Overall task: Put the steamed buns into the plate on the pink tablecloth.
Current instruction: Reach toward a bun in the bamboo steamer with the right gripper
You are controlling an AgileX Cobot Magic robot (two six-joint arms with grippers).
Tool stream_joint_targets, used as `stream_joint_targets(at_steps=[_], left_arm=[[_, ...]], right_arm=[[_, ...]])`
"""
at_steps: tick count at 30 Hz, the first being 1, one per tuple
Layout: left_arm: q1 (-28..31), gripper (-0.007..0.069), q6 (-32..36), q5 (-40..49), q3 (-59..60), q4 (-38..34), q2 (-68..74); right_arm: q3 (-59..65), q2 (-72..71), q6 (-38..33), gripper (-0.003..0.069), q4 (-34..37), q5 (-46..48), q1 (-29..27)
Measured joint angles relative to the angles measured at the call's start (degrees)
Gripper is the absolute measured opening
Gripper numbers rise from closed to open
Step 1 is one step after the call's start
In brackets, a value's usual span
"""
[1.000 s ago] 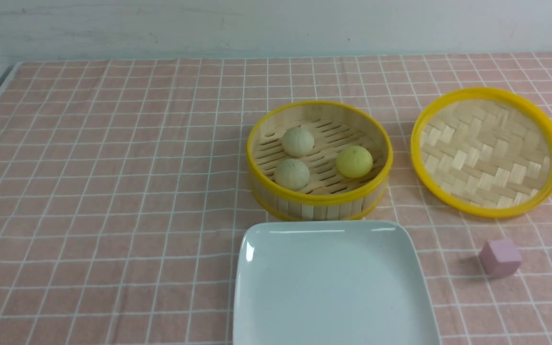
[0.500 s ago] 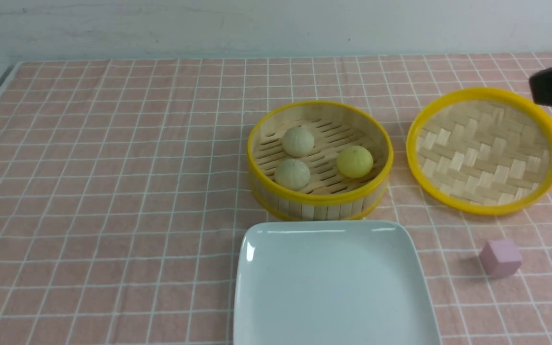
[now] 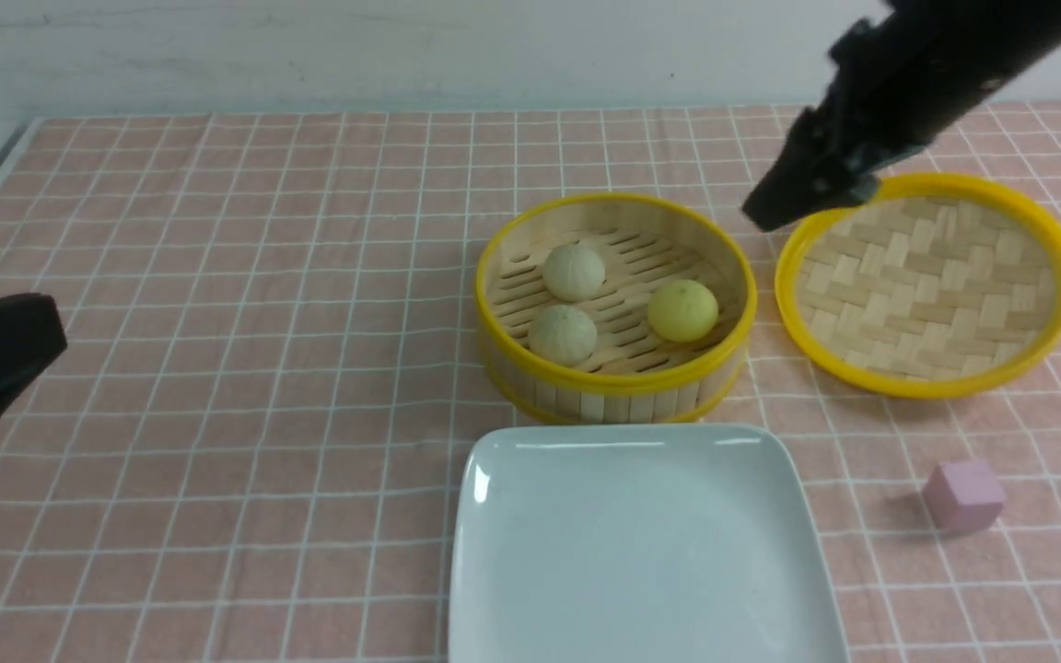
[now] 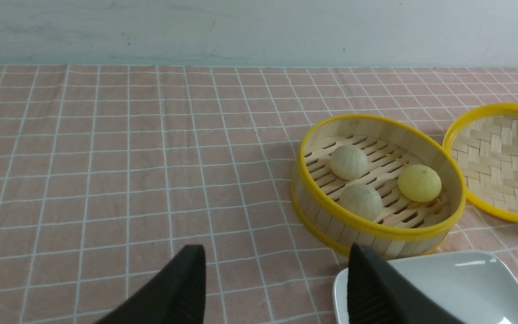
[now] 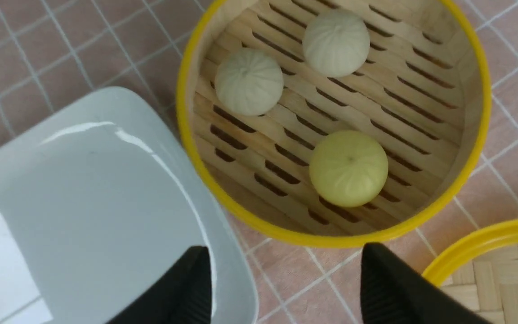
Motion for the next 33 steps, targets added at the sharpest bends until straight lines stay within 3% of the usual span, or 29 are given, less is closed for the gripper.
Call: stream_joint_targets(at_steps=[4,12,33], left_arm=[[0.0,0.0438,0.4,0.1,0.0,-1.1,0.6],[0.0,0.0438,0.6,0.1,0.0,-1.5,0.6],[0.0,0.0438,0.6,0.0,0.0,-1.5,0.6]], right_arm=[[-11.4,12.8,6.6,0.0442,-6.6,1.2,1.9],[-25.4,27.3,10.6,0.0442,-8.7,3.3,2.1],[-27.6,24.3,15.3,0.0442,-6.6,4.2,2.2]])
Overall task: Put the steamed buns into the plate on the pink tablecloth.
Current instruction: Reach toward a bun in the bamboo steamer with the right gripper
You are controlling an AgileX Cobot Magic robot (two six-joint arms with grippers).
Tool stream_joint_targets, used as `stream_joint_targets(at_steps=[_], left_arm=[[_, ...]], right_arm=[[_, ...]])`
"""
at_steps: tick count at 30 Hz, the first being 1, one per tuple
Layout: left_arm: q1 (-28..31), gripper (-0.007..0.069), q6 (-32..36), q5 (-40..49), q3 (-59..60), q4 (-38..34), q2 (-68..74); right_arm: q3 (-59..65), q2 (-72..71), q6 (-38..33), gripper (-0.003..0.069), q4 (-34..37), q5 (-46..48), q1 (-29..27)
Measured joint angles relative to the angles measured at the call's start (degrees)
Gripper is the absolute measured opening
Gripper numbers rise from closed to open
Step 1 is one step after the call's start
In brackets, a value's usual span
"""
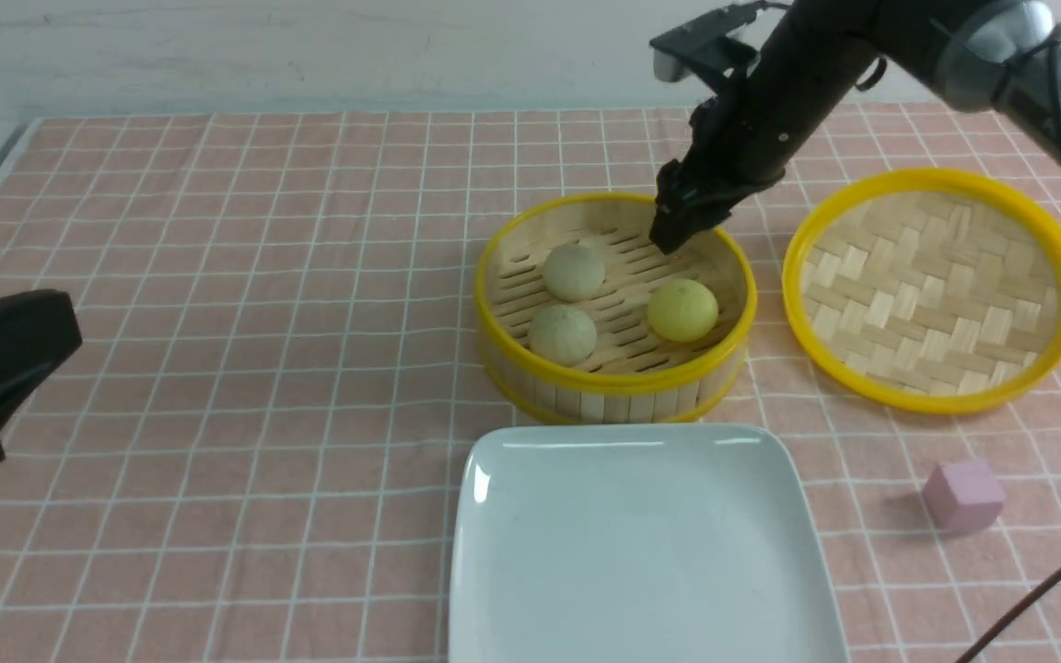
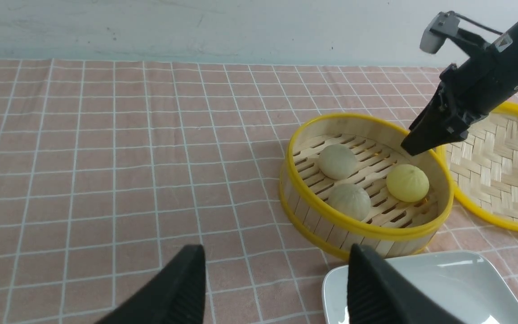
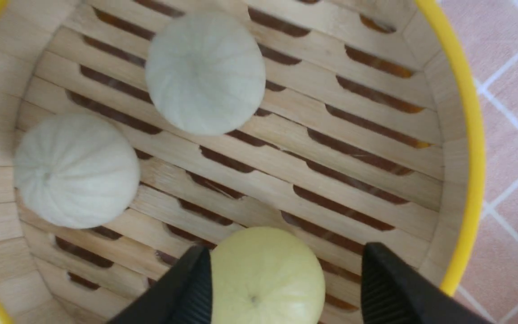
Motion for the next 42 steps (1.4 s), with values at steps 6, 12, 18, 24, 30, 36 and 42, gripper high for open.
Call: stream_joint_targets(at_steps=[6,12,18,24,30,36,42], left_arm=[[0.0,0.0438,0.1,0.0,0.0,0.0,0.0],[0.0,0.0438,0.2,0.1,0.0,0.0,0.0],[0.0,0.0438,0.2,0.0,0.0,0.0,0.0],[0.0,0.0438,0.2,0.0,0.0,-0.1,0.0],[0.0,0.0438,0.2,0.0,0.0,-0.1,0.0],[0.0,0.0438,0.2,0.0,0.0,-0.1,0.0],[0.0,0.0438,0.2,0.0,0.0,-0.1,0.0]], right_arm=[[3.2,-8.6,2.4,0.0442,0.7,0.0,0.0],[14.9,-14.9,2.6,0.0442,0.7,0.3,0.4],[17.7,-13.7,0.6,0.0442,0.6,0.3,1.8],[17.8,-9.4,-0.5,0.0442,-1.6,0.1,2.1],[17.8,-5.9,-0.9,0.0442,-3.3,-3.2,2.3],[17.8,-4.9,-2.1,0.0442,-4.3,-6.1,2.3],[17.8,-4.8,-2.8,0.0442,-4.4,-8.4,2.3]])
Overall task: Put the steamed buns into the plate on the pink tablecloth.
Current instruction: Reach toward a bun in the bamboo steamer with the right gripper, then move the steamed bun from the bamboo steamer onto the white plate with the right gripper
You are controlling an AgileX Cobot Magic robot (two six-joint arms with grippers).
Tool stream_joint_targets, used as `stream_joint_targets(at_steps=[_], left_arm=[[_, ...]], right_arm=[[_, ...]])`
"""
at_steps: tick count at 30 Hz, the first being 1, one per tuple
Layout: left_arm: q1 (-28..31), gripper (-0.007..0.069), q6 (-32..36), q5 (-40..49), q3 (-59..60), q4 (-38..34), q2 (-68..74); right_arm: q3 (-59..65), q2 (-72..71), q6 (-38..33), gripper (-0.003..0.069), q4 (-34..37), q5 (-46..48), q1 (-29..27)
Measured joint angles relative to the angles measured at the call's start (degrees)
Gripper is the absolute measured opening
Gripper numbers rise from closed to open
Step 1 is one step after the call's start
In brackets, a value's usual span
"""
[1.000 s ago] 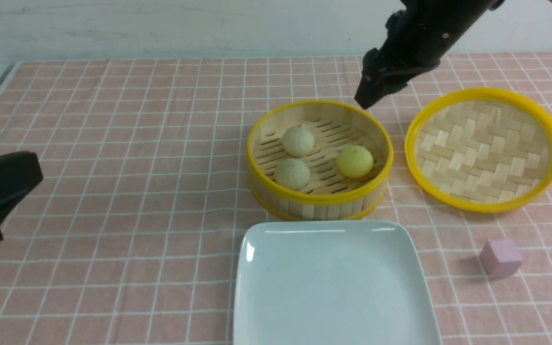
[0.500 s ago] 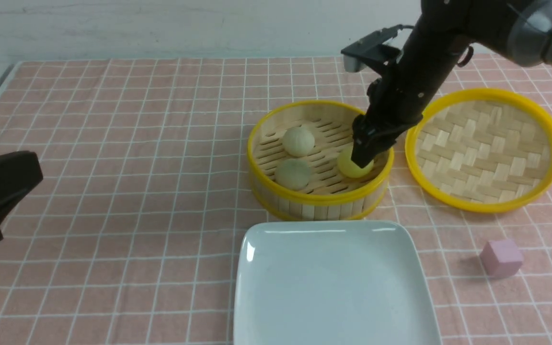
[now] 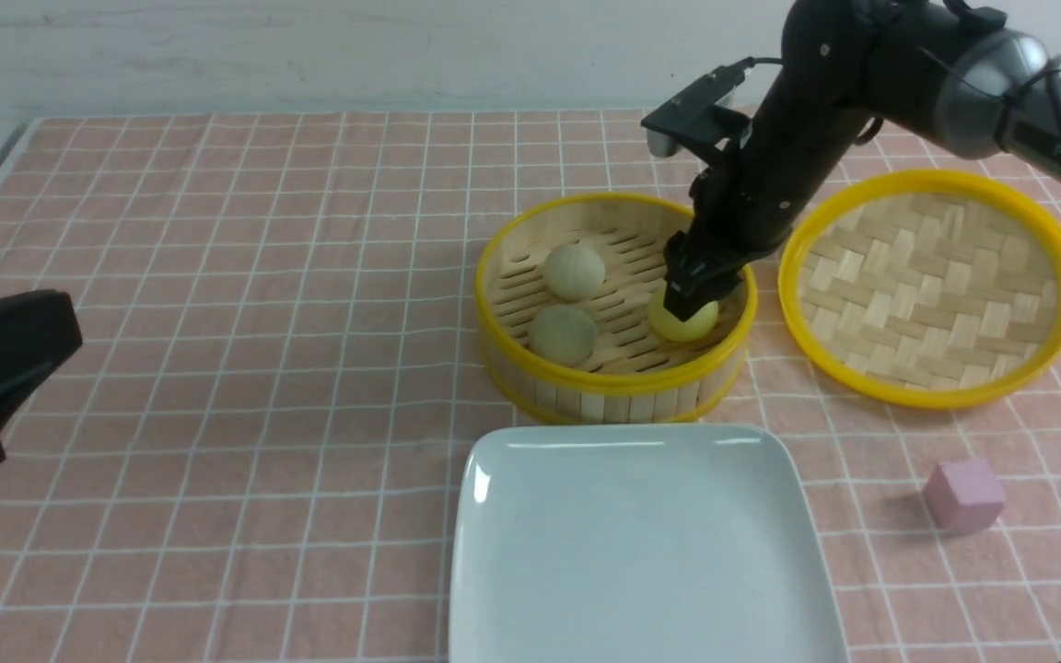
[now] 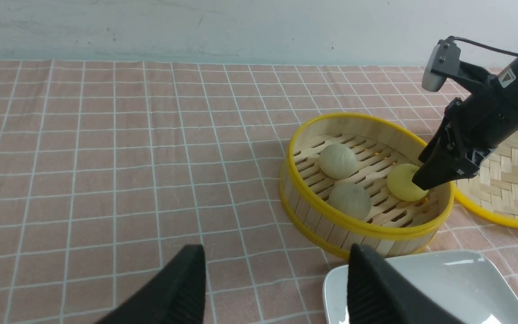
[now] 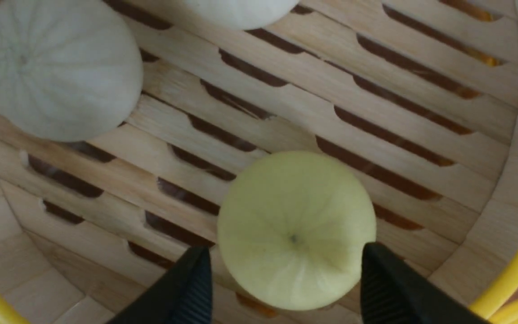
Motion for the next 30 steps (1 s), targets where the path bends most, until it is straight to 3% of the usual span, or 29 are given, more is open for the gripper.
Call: stream_joint_targets(at_steps=[5,9,13,15,16,24,30], left_arm=[[0.0,0.0438,0.0,0.0,0.0,0.0,0.0],[0.0,0.0438,0.0,0.1,0.0,0.0,0.0],[0.0,0.0438,0.0,0.0,0.0,0.0,0.0],[0.0,0.0438,0.0,0.0,0.0,0.0,0.0],[0.0,0.0438,0.0,0.1,0.0,0.0,0.0],[0.0,0.0438,0.0,0.2,0.0,0.0,0.0],[0.0,0.0438,0.0,0.2,0.0,0.0,0.0]], right_arm=[[0.0,1.2,0.0,0.0421,0.0,-0.1,0.0],[0.0,2.5,0.0,0.0362,-0.1,-0.1,0.0],[0.0,2.5,-0.2,0.0177,-0.2,-0.8,0.0],[0.0,1.8,-0.9,0.0046,-0.2,-0.5,0.1],[0.0,1.4,-1.2,0.0024,-0.1,-0.2,0.0],[-4.3,-11.8,-1.3,0.0015,0.5,7.6,1.1],[-5.8,-26.3,4.5,0.0015,3.0,9.0,1.2]])
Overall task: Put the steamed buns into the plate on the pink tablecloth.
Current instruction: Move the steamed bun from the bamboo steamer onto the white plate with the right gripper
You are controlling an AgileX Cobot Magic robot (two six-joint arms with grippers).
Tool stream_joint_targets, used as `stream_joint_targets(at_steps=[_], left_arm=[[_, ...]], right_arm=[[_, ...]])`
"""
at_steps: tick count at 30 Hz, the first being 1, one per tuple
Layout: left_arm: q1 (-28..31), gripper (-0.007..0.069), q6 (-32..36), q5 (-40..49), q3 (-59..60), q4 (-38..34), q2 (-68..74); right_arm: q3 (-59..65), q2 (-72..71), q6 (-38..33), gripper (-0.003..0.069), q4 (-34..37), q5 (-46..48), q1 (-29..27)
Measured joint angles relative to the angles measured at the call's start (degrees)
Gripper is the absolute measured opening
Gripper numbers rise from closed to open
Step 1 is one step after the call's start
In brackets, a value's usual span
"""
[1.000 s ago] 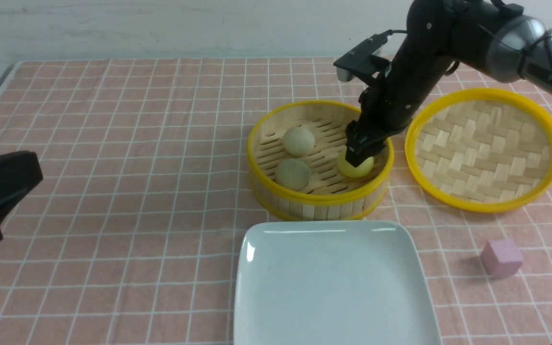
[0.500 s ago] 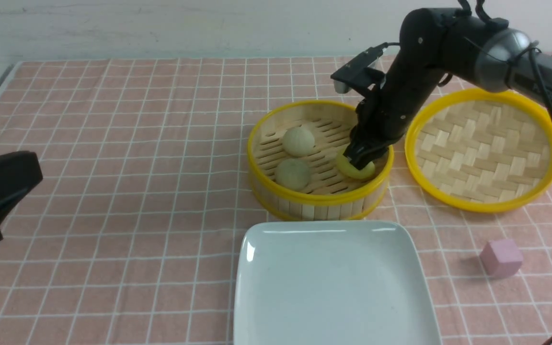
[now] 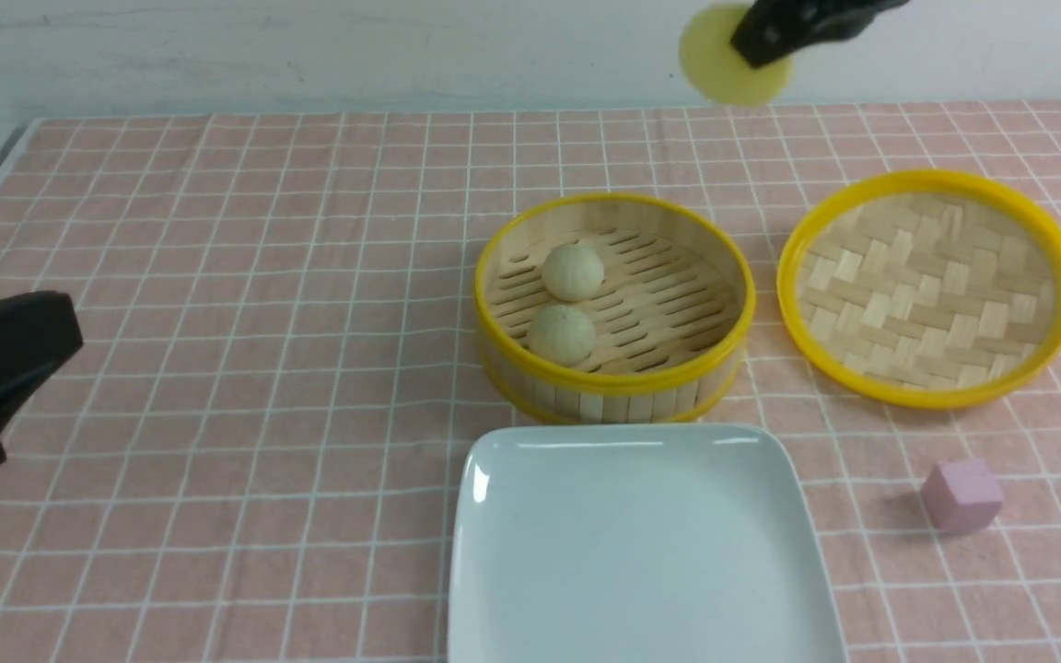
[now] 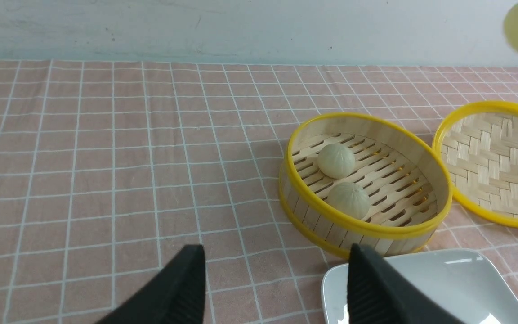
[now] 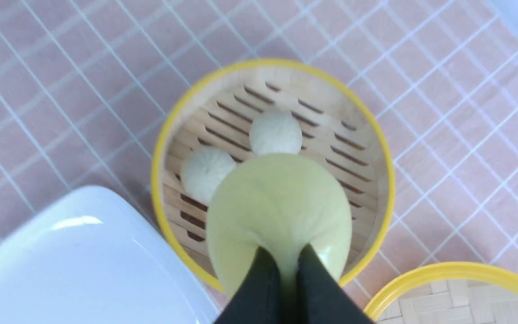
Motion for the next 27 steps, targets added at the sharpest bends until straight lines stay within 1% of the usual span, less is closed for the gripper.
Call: stream_joint_targets(at_steps=[3,4,5,7,8,9,11,14,15,16,18,22,25,27], left_arm=[[0.0,0.0438,0.0,0.0,0.0,0.0,0.0],[0.0,0.0438,0.0,0.0,0.0,0.0,0.0],[0.0,0.0438,0.0,0.0,0.0,0.0,0.0],[0.0,0.0438,0.0,0.0,0.0,0.0,0.0],[0.0,0.0438,0.0,0.0,0.0,0.0,0.0],[0.0,0.0438,0.0,0.0,0.0,0.0,0.0],[0.0,0.0438,0.0,-0.1,0.0,0.0,0.0],[0.0,0.0438,0.0,-0.1,0.0,0.0,0.0],[0.0,0.0438,0.0,-0.1,0.0,0.0,0.0],[0.0,0.0438,0.0,-0.1,0.0,0.0,0.0],[0.0,0.0438,0.0,-0.1,0.0,0.0,0.0],[0.0,0.0438,0.0,-0.1,0.0,0.0,0.0],[0.0,0.0438,0.0,-0.1,0.0,0.0,0.0],[0.0,0.0438,0.0,-0.1,0.0,0.0,0.0]], right_arm=[[0.7,-3.7,4.9,0.0015,0.3,0.4,0.0],[2.6,-5.0,7.1,0.0015,0.4,0.3,0.0],[3.0,-5.1,7.4,0.0015,0.4,0.3,0.0],[9.7,-7.1,9.5,0.0015,1.0,0.2,0.0],[10.4,-7.2,9.5,0.0015,1.0,0.2,0.0],[16.3,-8.4,9.7,0.0015,1.4,0.2,0.0],[25.1,-9.3,8.0,0.0015,2.9,0.2,0.0],[31.4,-9.4,5.4,0.0015,4.7,0.0,0.0],[37.6,-9.0,1.9,0.0015,7.1,-0.6,0.0],[40.8,-8.7,-0.3,0.0015,8.0,-1.5,0.0],[43.6,-8.1,-2.7,0.0015,9.0,-3.3,0.0],[51.0,-4.0,-12.1,0.0015,10.9,-16.5,0.0],[51.7,-1.2,-15.3,0.0016,11.3,-21.7,0.0],[51.7,0.0,-16.4,0.0016,11.4,-23.3,0.0]])
